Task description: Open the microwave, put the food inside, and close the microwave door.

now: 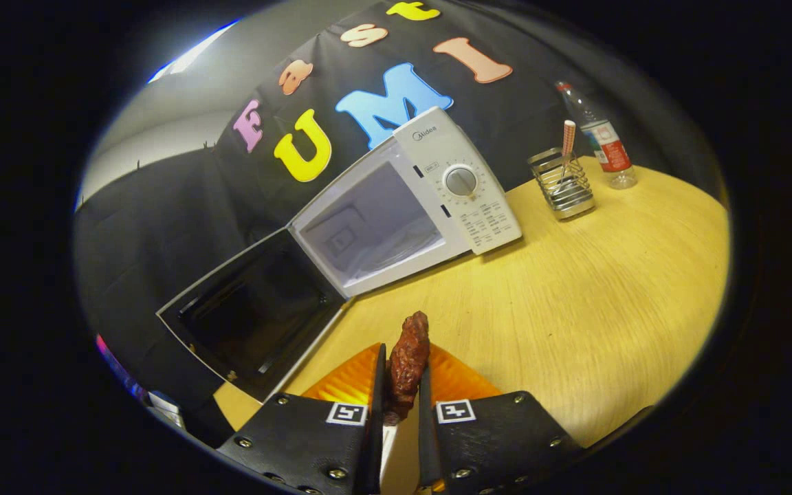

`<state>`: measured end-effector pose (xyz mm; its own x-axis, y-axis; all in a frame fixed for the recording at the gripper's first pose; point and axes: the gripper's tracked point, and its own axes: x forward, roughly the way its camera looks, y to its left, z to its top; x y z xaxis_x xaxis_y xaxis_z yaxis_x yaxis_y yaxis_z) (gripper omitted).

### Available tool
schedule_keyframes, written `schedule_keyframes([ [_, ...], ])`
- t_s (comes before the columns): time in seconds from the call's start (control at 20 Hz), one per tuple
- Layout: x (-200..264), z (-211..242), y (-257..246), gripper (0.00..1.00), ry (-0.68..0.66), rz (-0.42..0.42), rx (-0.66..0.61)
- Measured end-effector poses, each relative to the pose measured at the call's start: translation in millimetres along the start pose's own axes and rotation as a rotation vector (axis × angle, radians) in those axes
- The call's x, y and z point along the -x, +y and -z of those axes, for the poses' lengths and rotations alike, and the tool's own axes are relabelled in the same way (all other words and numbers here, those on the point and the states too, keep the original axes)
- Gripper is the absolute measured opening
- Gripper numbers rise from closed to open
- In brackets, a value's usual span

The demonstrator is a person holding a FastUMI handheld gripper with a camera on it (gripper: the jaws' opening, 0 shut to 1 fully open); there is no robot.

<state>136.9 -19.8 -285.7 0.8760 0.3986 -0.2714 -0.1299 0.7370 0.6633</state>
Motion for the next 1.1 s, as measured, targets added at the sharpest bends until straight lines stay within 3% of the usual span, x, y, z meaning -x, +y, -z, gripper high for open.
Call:
schedule_keyframes([
  [0.05,-5,-2,-4,0.12,-0.003,0.017,-0.02],
  [0.5,-1,-32,22,0.11,-0.082,0.036,-0.003],
  [0.8,-38,-87,62,0.11,-0.172,0.042,0.055],
  [1.1,-104,-122,94,0.11,-0.227,0.056,0.079],
])
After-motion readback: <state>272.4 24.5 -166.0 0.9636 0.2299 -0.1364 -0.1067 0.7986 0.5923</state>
